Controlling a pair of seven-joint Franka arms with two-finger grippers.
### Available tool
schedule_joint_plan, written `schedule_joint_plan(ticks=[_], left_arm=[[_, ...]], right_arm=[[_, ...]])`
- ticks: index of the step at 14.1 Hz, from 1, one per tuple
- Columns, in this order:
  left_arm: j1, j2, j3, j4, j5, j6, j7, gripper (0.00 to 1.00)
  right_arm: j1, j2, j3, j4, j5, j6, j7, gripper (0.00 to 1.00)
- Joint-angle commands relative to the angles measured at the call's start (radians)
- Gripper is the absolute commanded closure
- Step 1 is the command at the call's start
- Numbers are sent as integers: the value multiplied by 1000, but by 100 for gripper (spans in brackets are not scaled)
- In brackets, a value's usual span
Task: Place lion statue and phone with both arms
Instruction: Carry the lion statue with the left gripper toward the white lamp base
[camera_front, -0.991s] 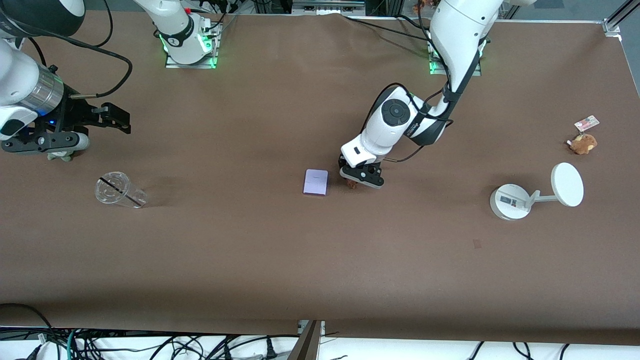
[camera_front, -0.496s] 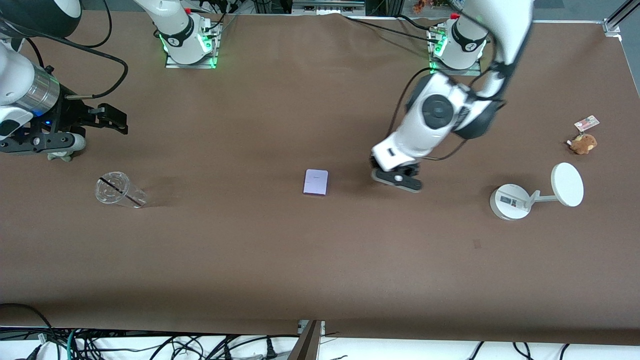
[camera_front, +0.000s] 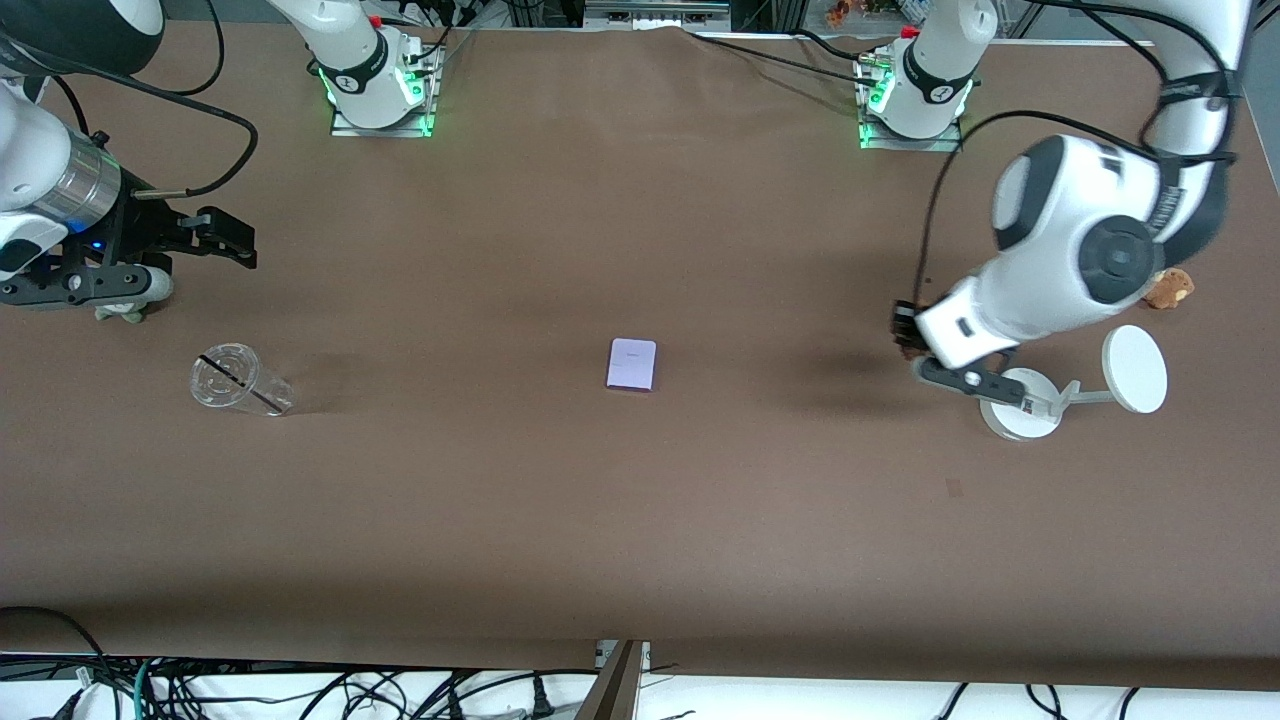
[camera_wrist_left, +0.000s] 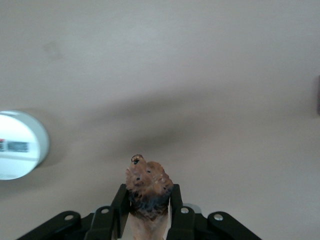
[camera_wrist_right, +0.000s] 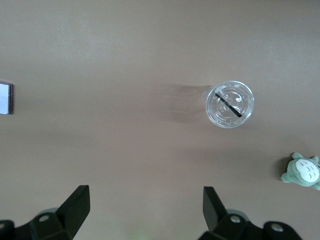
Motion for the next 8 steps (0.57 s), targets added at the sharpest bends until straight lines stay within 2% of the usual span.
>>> schedule_joint_plan(ticks=[1,4,8], left_arm=[[44,40,-13,-17,97,82,36,91],[81,117,-12,-49,125,245,39,91],[108,149,-10,-126,127,404,41,91]], right_arm=[[-2,10,-1,27,8,-17,-14,0],[0,11,0,25,10,-20,-16,0],[55,11,7,24,12,-25,15,0]])
